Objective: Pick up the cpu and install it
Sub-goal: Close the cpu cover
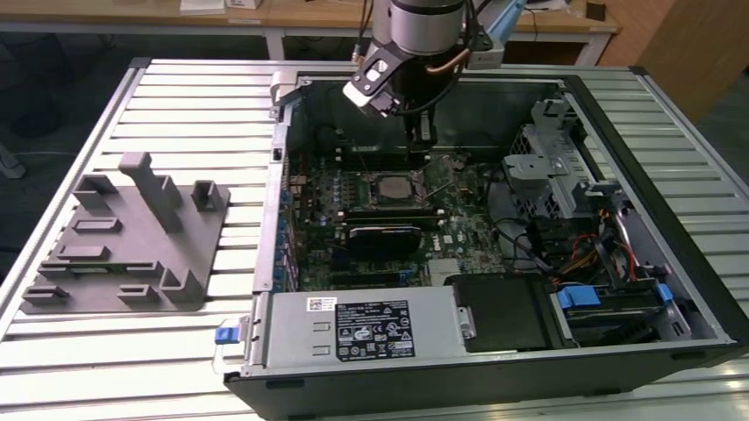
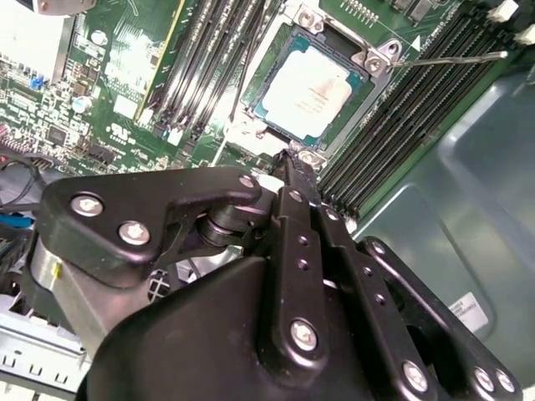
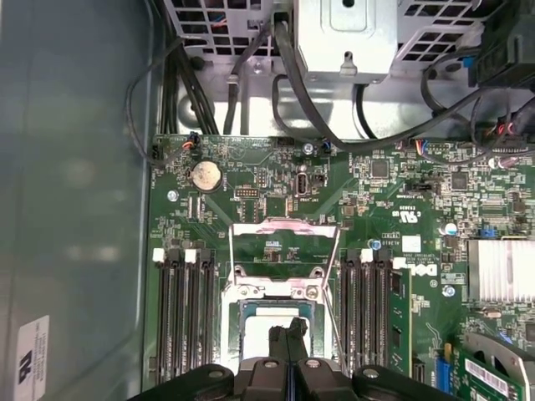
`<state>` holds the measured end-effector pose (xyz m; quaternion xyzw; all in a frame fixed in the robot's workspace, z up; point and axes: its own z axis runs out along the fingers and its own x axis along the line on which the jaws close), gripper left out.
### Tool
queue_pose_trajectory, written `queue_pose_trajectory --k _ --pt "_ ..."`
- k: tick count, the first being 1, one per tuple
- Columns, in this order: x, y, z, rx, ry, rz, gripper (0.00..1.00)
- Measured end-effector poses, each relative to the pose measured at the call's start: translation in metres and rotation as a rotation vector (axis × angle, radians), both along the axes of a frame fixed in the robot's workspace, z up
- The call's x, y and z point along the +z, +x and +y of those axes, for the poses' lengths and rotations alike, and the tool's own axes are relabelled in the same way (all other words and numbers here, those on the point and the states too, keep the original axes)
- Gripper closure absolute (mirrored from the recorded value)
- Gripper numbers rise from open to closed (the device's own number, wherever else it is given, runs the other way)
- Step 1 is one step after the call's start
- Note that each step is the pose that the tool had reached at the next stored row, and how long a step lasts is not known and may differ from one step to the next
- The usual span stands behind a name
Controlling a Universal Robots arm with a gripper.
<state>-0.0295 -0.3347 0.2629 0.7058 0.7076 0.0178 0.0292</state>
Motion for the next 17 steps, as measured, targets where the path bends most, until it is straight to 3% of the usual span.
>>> queue_pose_trajectory --k 4,10,17 --pt "0.0039 0.0 0.0 0.0 0.0002 0.0 0.89" --pt "0.004 0.0 0.0 0.0 0.0001 0.0 0.89" --pt "0.004 0.011 0.0003 0.0 0.0002 0.0 0.89"
